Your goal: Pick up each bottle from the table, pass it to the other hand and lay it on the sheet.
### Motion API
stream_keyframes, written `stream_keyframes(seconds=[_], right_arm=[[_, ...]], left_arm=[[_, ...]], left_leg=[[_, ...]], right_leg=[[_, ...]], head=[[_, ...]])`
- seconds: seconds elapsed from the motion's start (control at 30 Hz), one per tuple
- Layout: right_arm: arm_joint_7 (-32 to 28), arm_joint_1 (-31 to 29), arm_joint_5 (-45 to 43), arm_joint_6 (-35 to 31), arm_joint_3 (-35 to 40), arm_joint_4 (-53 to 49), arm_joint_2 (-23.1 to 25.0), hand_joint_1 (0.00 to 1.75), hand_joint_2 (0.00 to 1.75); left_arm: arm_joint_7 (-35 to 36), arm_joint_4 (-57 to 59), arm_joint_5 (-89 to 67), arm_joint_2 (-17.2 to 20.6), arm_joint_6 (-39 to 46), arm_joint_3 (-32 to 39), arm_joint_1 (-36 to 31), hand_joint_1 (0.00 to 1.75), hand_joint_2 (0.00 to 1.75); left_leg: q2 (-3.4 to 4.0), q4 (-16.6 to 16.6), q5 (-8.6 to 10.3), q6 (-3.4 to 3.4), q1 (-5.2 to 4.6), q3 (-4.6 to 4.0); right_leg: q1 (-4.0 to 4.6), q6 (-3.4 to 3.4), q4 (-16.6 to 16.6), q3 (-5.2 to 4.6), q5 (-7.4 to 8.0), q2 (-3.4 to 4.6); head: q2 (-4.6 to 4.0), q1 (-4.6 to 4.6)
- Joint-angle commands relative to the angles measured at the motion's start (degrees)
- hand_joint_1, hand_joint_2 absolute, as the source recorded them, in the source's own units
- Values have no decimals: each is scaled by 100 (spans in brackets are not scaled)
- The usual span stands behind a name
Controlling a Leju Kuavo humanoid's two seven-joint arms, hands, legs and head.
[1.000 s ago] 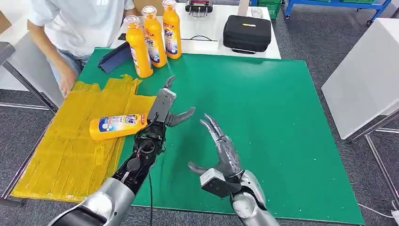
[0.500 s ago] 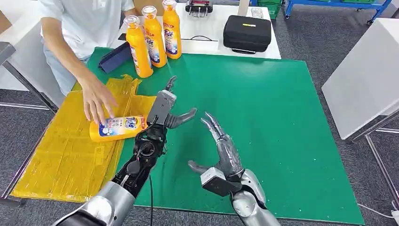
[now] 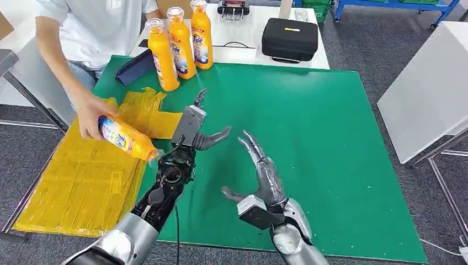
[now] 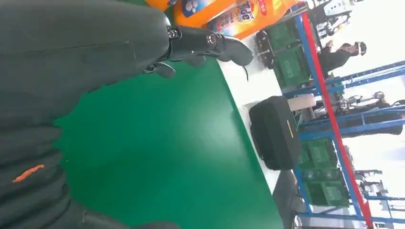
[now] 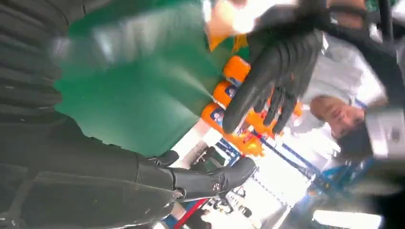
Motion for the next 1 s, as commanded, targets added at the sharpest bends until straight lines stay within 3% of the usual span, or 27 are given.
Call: stream_keyframes(seconds=[0.03, 0.17, 0.23, 0.6, 0.83, 0.9, 1.0], right_arm=[[-393, 737, -1658, -46, -1045, -767, 462, 0, 175], [-256, 922, -2643, 19, -1457, -870, 698, 0, 175], [-192, 868, -3432, -64, -1784, -587, 802, 0, 175], [-263, 608, -3483, -48, -1727, -222, 751, 0, 175], [-216, 518, -3188, -403, -1615, 38, 683, 0, 175], [-216, 518, -3188, -403, -1615, 38, 683, 0, 175], [-216, 518, -3188, -403, -1615, 38, 683, 0, 175]], left_arm=[[-119, 42, 406, 222, -184, -80, 84, 0, 175], [-175, -194, 740, 266, -325, 73, 328, 0, 175], [-348, -789, 1306, 294, -829, 302, 741, 0, 175], [-274, -1026, 1284, 316, -858, 268, 886, 0, 175], [-216, -1271, 1535, 336, -1159, 437, 1130, 0, 175], [-216, -1271, 1535, 336, -1159, 437, 1130, 0, 175], [-216, -1271, 1535, 336, -1159, 437, 1130, 0, 175]], left_leg=[[1, -4, -10, -14, 3, 20], [10, -3, -22, -24, 7, 40], [12, -2, -23, -25, 7, 42], [17, -2, -21, -25, 9, 33], [18, -6, -14, -17, 6, 21], [34, -2, -36, -35, 14, 59], [13, -5, -13, -18, 6, 17]], right_leg=[[4, -11, -7, 22, -9, -2], [8, -20, -8, 40, -18, 6], [9, -22, -9, 43, -19, 7], [10, -20, -9, 32, -13, 13], [6, -14, -10, 19, -6, 17], [15, -28, -15, 58, -21, 28], [7, -14, -8, 16, -6, 12]], head=[[0, 2], [0, 0], [0, 0], [0, 2], [0, 0], [0, 2], [0, 0]])
